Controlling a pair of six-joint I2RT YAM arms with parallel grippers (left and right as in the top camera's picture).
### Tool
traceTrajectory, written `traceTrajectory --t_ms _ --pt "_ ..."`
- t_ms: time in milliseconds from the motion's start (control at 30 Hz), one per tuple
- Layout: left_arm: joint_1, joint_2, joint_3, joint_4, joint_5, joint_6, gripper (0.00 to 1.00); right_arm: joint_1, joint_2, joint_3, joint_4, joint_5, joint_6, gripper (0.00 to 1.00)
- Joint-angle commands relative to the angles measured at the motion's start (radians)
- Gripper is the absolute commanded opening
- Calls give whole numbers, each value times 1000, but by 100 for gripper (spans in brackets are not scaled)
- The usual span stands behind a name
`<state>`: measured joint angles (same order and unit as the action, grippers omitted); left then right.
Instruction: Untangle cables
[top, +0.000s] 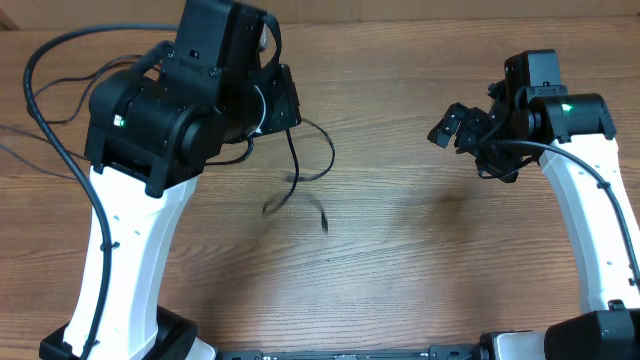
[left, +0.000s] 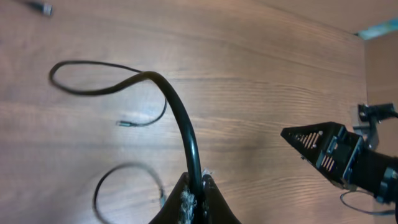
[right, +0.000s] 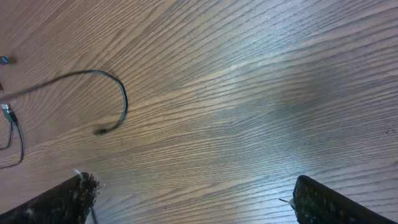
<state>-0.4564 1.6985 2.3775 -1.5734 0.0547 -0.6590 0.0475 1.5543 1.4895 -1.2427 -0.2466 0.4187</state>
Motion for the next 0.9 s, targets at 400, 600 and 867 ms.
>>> traceTrajectory --t_ms 400,600,867 --pt "-4 397 -15 -116 95 -222 4 -3 0 3 3 10 4 100" --pt "-2 504 -15 -116 95 -187 8 -3 0 3 3 10 4 100" --pt "30 525 -18 -103 -94 -171 52 -3 0 3 3 11 4 100"
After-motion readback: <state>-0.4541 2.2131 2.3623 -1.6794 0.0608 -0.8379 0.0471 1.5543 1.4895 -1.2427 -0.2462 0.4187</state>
